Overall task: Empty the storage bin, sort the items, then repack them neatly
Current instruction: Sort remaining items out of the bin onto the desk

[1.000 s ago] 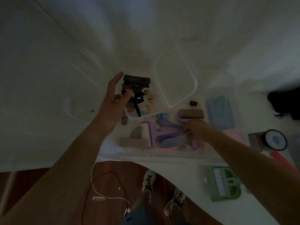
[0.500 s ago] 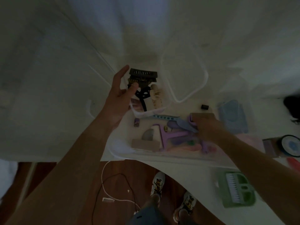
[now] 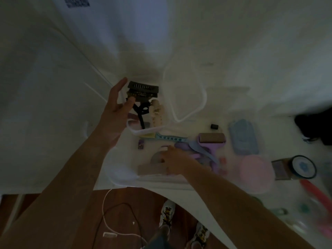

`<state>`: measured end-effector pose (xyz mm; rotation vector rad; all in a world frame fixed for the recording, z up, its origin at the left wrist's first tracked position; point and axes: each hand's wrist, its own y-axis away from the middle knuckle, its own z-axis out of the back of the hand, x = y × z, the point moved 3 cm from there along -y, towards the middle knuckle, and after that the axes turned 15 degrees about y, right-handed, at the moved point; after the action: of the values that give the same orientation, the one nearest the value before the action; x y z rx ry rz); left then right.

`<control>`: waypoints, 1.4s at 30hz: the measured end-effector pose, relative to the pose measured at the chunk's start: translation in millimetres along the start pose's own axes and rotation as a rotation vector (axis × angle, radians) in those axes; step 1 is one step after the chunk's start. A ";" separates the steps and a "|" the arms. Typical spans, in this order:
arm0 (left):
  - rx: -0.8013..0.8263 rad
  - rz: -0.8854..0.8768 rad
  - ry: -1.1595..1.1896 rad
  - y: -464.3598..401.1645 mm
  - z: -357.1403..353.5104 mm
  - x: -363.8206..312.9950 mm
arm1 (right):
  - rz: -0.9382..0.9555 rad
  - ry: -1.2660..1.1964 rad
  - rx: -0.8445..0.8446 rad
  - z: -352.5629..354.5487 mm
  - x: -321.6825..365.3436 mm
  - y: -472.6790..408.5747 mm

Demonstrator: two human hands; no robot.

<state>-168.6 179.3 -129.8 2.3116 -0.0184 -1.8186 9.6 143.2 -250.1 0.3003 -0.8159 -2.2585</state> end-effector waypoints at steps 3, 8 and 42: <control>-0.022 -0.001 0.011 -1.4 -0.3 -0.7 | -0.030 -0.070 0.005 -12.7 -17.9 3.9; -0.032 -0.012 -0.003 -1.1 3.3 -5.3 | -0.175 -0.268 -0.090 -21.4 -54.0 28.3; -0.206 -0.054 0.108 33.5 27.6 -39.5 | 0.049 -0.131 -0.289 20.1 -15.5 -80.4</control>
<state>-201.0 147.6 -92.5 2.2803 0.2386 -1.6309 -31.4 207.6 -285.7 -0.0020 -0.5439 -2.3302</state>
